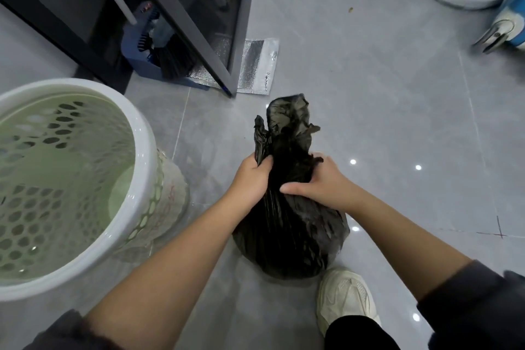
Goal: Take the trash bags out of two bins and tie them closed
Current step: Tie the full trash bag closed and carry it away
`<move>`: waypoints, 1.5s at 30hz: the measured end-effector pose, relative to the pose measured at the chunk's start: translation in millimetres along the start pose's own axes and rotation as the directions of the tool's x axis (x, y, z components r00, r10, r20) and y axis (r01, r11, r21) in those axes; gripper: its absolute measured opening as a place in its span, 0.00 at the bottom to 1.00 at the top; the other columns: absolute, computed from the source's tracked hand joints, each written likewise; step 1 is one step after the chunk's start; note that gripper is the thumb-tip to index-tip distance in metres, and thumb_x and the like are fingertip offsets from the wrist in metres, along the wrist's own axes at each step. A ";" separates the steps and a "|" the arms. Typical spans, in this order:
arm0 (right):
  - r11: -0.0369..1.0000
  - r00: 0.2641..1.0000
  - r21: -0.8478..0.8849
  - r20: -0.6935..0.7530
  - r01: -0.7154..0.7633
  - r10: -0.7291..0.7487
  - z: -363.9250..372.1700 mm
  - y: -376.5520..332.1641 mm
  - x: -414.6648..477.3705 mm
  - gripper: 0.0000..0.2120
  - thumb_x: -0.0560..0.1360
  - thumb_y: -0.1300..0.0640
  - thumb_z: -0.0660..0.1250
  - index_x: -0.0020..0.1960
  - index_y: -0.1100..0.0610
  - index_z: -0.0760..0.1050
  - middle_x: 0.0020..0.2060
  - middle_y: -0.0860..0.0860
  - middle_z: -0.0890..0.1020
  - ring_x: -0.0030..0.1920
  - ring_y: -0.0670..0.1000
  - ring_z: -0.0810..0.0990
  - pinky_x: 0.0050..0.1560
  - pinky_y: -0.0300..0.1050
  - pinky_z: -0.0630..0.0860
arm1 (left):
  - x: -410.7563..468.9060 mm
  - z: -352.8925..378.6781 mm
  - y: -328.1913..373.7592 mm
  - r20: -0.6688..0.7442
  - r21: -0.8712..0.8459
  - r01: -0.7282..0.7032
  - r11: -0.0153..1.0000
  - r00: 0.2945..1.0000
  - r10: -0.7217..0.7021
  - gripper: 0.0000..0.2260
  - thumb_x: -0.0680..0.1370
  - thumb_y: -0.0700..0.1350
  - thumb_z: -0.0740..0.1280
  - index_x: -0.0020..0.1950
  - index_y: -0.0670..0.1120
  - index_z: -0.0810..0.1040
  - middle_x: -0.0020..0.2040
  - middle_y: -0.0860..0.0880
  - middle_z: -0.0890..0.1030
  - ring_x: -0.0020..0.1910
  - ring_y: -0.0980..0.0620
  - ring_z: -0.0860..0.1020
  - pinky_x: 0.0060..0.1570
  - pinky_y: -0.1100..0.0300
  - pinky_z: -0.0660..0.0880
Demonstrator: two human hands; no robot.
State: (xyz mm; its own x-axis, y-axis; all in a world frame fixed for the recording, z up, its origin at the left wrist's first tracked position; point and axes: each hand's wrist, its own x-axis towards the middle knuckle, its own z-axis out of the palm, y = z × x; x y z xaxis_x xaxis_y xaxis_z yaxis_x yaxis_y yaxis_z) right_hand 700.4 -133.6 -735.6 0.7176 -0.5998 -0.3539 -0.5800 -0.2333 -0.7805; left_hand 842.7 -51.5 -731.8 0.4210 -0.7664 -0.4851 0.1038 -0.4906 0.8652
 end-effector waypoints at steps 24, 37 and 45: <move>0.644 0.888 0.662 0.456 -0.384 0.060 29.6 -46.2 3.4 0.24 0.79 0.54 0.54 0.26 0.57 0.73 0.22 0.53 0.75 0.24 0.50 0.70 0.30 0.41 0.68 | 7.1 -65.7 48.5 0.347 0.317 0.121 0.941 0.909 -0.233 0.03 0.76 0.36 0.68 0.42 0.41 0.77 0.28 0.47 0.78 0.22 0.55 0.75 0.22 0.65 0.72; 0.953 0.947 0.167 0.246 -0.253 0.208 38.3 -45.7 11.5 0.13 0.78 0.55 0.57 0.41 0.61 0.73 0.35 0.56 0.77 0.37 0.53 0.75 0.42 0.45 0.70 | -31.9 -80.3 19.8 0.531 0.723 -0.670 0.170 0.695 0.485 0.33 0.72 0.45 0.64 0.76 0.52 0.57 0.77 0.54 0.58 0.76 0.53 0.54 0.73 0.54 0.54; 0.999 0.954 -0.038 0.297 -0.032 0.042 41.3 -57.0 9.9 0.13 0.78 0.59 0.55 0.35 0.58 0.67 0.32 0.53 0.73 0.34 0.50 0.70 0.37 0.45 0.66 | -11.4 -75.3 -8.8 0.571 0.781 -0.615 0.107 0.773 0.275 0.16 0.72 0.44 0.64 0.60 0.47 0.74 0.52 0.50 0.78 0.57 0.48 0.74 0.68 0.54 0.61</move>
State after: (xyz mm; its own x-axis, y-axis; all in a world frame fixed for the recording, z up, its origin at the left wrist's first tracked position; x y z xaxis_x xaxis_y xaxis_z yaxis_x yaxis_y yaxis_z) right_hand 756.5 -94.6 -715.9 0.7748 -0.3543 -0.5237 -0.6170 -0.2431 -0.7484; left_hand 904.8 -7.2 -724.3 -0.1605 -0.9645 -0.2098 -0.9519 0.0950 0.2913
